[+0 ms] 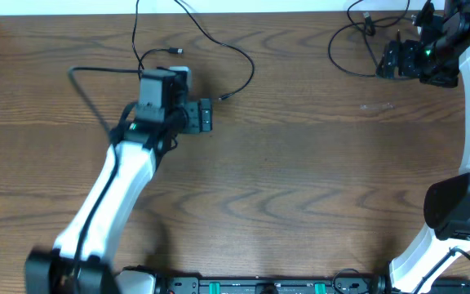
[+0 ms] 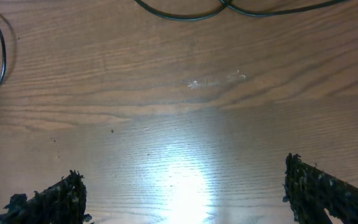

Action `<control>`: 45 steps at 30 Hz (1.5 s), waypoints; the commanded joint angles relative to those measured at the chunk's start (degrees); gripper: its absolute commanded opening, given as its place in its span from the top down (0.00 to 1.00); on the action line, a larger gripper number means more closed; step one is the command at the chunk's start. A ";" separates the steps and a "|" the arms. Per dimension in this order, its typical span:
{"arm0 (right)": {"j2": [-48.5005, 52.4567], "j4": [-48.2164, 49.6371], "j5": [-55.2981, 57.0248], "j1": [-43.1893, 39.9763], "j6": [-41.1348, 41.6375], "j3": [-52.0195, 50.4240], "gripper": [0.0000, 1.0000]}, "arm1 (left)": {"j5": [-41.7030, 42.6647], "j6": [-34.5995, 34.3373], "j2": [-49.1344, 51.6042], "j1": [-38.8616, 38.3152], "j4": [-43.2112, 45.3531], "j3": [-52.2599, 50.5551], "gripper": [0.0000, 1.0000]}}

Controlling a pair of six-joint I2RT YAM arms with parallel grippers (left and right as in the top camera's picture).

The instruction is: Untangle cables

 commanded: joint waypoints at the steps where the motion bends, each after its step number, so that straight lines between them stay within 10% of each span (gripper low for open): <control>1: 0.44 -0.09 0.20 0.94 0.72 -0.02 0.01 | -5.62 1.97 -8.26 0.31 3.30 -4.90 0.07; 20: 0.44 -0.09 0.20 0.94 0.72 -0.02 0.01 | -2.93 8.85 -48.48 11.04 34.60 -34.27 0.07; 37: 0.44 -0.09 0.20 0.94 0.72 -0.02 0.01 | 1.03 8.59 -77.09 18.43 34.80 -58.16 0.07; 45: 0.44 -0.09 0.20 0.94 0.74 -0.02 0.01 | 1.09 8.63 -82.42 19.19 20.13 -58.03 0.07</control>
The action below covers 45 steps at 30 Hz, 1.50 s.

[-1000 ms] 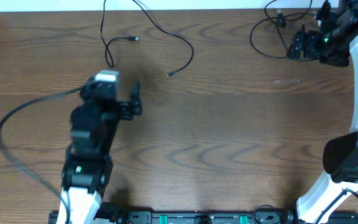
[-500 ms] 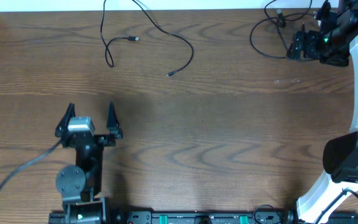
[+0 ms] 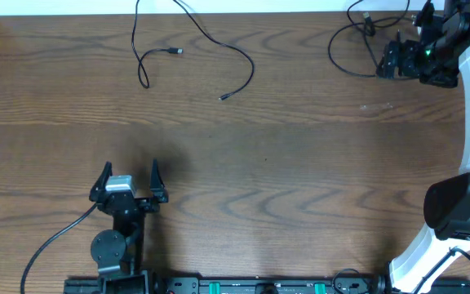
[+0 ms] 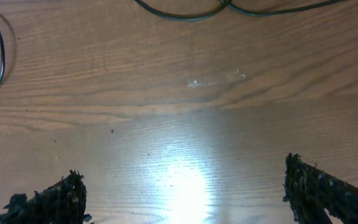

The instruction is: Untangle cables

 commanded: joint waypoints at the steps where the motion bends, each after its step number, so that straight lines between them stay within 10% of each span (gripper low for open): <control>1: 0.44 -0.09 0.17 0.94 0.57 0.00 0.01 | 0.94 0.57 -1.01 0.50 -3.37 -0.11 0.07; 45: 0.44 -0.09 0.17 0.94 0.57 0.00 0.01 | 1.36 0.59 -0.76 0.50 -6.34 -0.11 0.07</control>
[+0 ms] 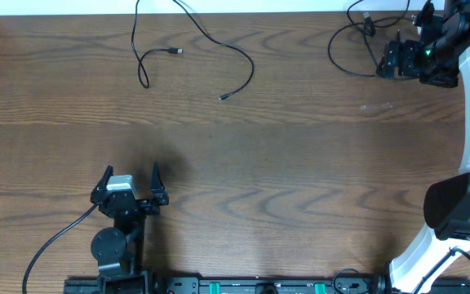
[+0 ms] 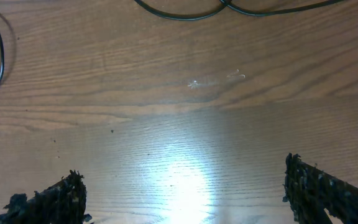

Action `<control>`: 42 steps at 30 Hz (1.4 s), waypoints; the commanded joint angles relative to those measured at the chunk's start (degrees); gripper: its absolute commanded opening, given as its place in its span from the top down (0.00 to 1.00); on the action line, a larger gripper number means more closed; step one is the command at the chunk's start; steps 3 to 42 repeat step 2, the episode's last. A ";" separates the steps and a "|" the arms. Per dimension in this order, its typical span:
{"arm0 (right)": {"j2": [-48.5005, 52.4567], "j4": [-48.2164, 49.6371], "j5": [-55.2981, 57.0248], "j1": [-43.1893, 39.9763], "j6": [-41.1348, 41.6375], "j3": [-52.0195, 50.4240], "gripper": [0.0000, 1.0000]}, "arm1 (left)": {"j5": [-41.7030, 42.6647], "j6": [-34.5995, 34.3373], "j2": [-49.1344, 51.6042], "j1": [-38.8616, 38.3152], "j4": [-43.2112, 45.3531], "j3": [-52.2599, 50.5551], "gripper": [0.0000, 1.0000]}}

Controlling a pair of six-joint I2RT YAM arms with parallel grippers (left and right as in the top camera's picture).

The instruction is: Untangle cables

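A thin black cable (image 1: pixel 202 37) lies in loose curves at the back left of the table, its plug ends free. A second black cable (image 1: pixel 341 49) loops at the back right, and its curve (image 2: pixel 185 12) crosses the top of the right wrist view. My right gripper (image 1: pixel 394 59) hovers beside that loop, open, with bare wood between its fingers (image 2: pixel 316 186). My left gripper (image 1: pixel 129 175) stands open at the front left, far from both cables, holding nothing.
The wooden table (image 1: pixel 284 163) stretches between the two arms. A white wall edge runs along the back. A black rail with connectors lines the front edge (image 1: pixel 243 286). Another cable end curves at the left of the right wrist view.
First my left arm reached out over the left cable at the back left, covering part of it. Then it stood withdrawn at the front left with its gripper open and the cable lying free. The right arm stayed by the back right loop throughout.
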 commanded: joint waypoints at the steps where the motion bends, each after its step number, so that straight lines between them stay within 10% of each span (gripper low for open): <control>1: 0.44 -0.04 0.15 0.94 0.57 0.00 0.01 | 1.44 0.59 -0.33 0.37 -2.62 -0.50 0.07; 42: 0.44 -0.04 0.15 0.94 0.57 0.00 0.01 | 1.44 0.59 -0.33 0.37 -2.62 -0.50 0.07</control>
